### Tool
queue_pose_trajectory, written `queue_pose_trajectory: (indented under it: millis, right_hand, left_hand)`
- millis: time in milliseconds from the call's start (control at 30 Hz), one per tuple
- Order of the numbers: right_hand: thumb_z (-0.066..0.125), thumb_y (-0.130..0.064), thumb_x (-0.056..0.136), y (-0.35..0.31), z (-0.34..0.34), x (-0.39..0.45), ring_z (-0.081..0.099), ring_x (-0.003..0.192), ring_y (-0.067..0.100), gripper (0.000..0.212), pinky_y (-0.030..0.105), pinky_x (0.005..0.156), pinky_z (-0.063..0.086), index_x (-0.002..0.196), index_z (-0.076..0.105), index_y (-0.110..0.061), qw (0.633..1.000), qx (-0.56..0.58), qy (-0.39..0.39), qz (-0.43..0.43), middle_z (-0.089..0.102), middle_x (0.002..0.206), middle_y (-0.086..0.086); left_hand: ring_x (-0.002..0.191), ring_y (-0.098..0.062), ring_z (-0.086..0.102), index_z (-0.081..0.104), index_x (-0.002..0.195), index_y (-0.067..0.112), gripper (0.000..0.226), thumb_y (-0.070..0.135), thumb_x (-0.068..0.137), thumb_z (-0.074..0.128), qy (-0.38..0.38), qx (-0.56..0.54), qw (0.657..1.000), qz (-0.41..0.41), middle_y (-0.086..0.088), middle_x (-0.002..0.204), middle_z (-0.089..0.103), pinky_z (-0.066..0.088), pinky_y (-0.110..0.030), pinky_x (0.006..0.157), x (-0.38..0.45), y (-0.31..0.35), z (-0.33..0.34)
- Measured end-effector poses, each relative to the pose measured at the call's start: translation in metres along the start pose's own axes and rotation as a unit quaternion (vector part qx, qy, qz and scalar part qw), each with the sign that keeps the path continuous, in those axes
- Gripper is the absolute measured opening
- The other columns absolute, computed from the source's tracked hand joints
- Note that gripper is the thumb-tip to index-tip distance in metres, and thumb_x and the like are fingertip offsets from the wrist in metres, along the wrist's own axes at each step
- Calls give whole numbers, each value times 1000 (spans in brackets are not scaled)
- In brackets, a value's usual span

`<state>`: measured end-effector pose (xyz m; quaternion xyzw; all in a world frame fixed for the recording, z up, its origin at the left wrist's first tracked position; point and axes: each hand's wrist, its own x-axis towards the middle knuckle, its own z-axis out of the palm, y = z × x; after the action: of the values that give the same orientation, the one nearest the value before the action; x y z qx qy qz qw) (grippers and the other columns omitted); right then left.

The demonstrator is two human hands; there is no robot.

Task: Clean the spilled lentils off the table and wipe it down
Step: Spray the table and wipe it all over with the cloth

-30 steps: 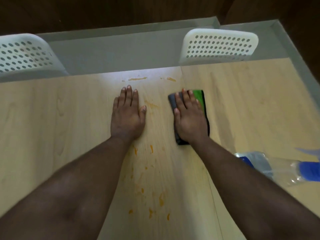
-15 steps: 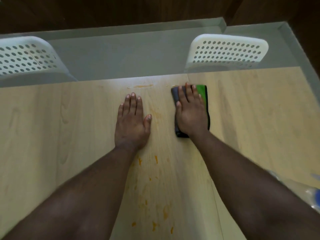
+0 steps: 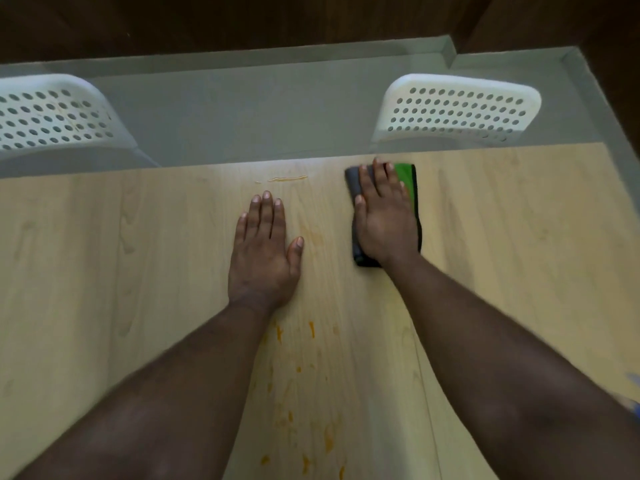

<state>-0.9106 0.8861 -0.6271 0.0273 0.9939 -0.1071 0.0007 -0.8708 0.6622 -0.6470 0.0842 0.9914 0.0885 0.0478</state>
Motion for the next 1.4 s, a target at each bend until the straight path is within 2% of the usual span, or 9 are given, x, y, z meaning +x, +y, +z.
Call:
queue_pose_trajectory:
  millis: [100, 267, 400, 600, 733, 833, 1067, 1167, 1400]
  right_hand:
    - [27, -36, 110, -17, 2, 32, 9, 163, 27, 61, 48, 131, 13, 167, 22, -17, 1000, -2, -2, 12, 15, 176, 8]
    - [26, -38, 111, -10, -4, -20, 2, 163, 21, 61, 45, 131, 13, 168, 18, -20, 993, -1, -38, -115, 7, 177, 1]
    - [27, -36, 111, 15, -3, -25, 5, 163, 21, 59, 45, 131, 13, 168, 22, -19, 998, 8, -18, -61, 11, 176, 2]
    - [25, -35, 111, -13, 0, 46, 11, 162, 28, 60, 49, 130, 16, 167, 23, -16, 1000, -9, 1, -4, 18, 175, 8]
    - [26, -37, 110, -33, -1, 2, 7, 163, 25, 61, 45, 131, 14, 167, 22, -16, 995, -5, -25, -98, 15, 176, 5]
    - [26, -37, 111, -12, -4, -44, 1, 163, 18, 60, 41, 132, 10, 168, 19, -19, 988, -1, -47, -144, 8, 177, 0]
    - [27, -34, 110, 0, -4, 24, 13, 162, 26, 58, 47, 130, 17, 166, 29, -16, 999, 2, 0, -33, 21, 174, 5]
    - [26, -36, 110, -17, 2, 41, 13, 162, 27, 59, 48, 130, 17, 166, 26, -16, 999, -8, -9, -49, 21, 174, 6]
    - [25, -37, 112, 2, -2, -80, 0, 163, 17, 59, 43, 131, 14, 169, 18, -20, 986, -14, -53, -160, 8, 177, -2]
  left_hand:
    - [163, -21, -11, 2, 168, 9, 75, 52, 108, 16, 1, 2, 1000, -1, -9, 177, -4, 5, -46, 132, 0, 0, 1]
    - [163, -21, -9, 4, 168, 8, 76, 52, 108, 16, -6, -3, 1000, -3, -10, 177, -4, 6, -46, 132, 1, 1, -4]
    - [162, -20, -13, 0, 168, 10, 76, 53, 107, 14, -13, -7, 1000, -5, -8, 177, -8, 3, -45, 132, 0, 2, -3]
    - [162, -20, -13, -1, 168, 10, 76, 53, 108, 15, -8, -2, 1000, -5, -9, 177, -8, 2, -45, 132, 2, 0, 0]
    - [163, -22, -8, 6, 168, 8, 76, 52, 107, 17, -6, -4, 1000, -5, -10, 177, -2, 5, -45, 132, 1, 0, -2]
    - [163, -22, -9, 5, 168, 8, 76, 52, 107, 15, -8, -1, 1000, -5, -10, 177, -4, 5, -45, 132, 1, 2, -4]
    - [163, -21, -10, 2, 168, 9, 75, 52, 108, 13, -1, 1, 1000, -6, -9, 177, -5, 2, -44, 132, 1, 2, -1]
    - [163, -21, -11, 1, 168, 9, 75, 52, 107, 13, -5, -3, 1000, -6, -9, 177, -5, 1, -44, 132, 1, 2, -2]
    - [163, -22, -10, 1, 168, 9, 74, 51, 108, 13, -13, 0, 1000, -4, -10, 177, -5, 1, -43, 132, -2, 3, -8]
